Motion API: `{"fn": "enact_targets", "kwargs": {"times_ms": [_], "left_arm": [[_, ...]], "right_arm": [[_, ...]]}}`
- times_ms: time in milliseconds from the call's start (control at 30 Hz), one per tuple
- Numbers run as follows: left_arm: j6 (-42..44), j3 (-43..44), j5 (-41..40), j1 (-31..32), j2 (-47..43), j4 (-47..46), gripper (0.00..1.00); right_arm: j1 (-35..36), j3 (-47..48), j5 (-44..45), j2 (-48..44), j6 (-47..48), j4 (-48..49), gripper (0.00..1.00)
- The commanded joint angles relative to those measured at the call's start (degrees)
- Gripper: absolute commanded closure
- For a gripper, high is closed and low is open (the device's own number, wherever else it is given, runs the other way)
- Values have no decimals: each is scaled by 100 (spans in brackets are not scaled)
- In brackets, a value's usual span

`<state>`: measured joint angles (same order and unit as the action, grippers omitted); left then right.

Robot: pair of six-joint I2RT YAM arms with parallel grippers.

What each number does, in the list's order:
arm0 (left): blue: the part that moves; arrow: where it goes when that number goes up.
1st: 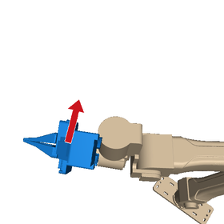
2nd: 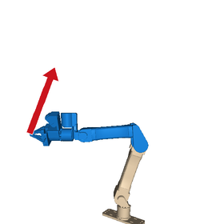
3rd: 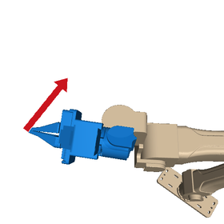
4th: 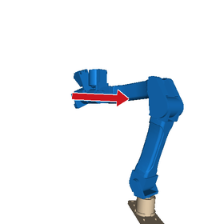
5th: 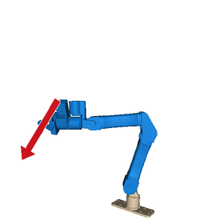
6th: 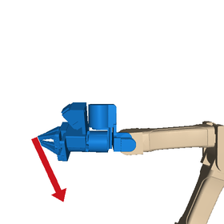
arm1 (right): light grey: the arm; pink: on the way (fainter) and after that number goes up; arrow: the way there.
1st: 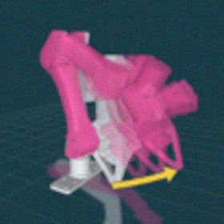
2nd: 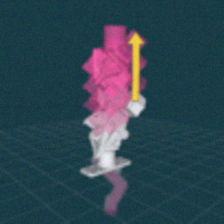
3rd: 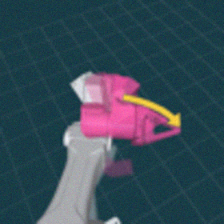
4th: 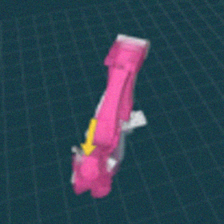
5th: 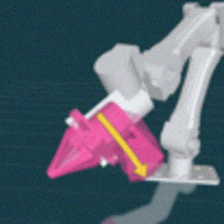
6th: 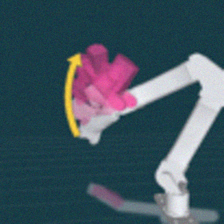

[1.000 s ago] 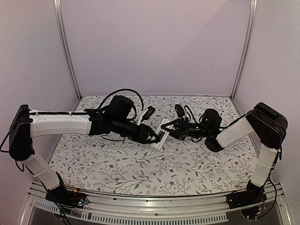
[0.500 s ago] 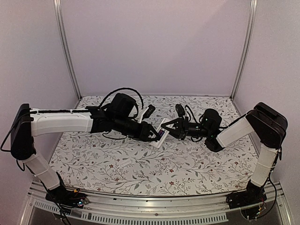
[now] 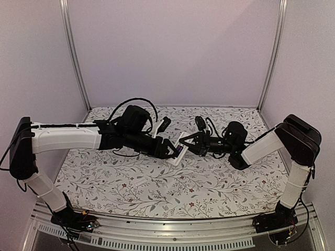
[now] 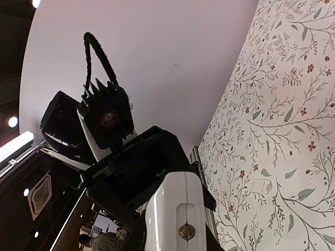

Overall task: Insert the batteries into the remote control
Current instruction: Load the battery into the battery compartment.

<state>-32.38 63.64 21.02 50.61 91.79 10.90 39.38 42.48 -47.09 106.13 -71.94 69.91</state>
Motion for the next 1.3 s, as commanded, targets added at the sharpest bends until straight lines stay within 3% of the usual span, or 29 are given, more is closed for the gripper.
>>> {"fn": "enact_targets", "kwargs": {"times_ms": [0, 200, 433, 867, 1133, 1267], "left_arm": [[-39, -169, 80, -69, -97, -412, 40], [-341, -185, 180, -131, -138, -645, 31], [-564, -231, 432, -209, -99, -887, 30], [144, -215, 223, -182, -163, -39, 55], [616, -130, 128, -95, -120, 615, 58], [622, -145, 194, -108, -167, 672, 51]], "right_arm": [[176, 88, -159, -409, 220, 145, 99], [178, 85, -134, -483, 473, -198, 99], [178, 90, -129, -501, 534, -295, 99], [172, 122, -103, -562, 570, -391, 99], [89, 121, -107, -558, 421, -248, 99], [88, 129, -116, -526, 393, -190, 99]]}}
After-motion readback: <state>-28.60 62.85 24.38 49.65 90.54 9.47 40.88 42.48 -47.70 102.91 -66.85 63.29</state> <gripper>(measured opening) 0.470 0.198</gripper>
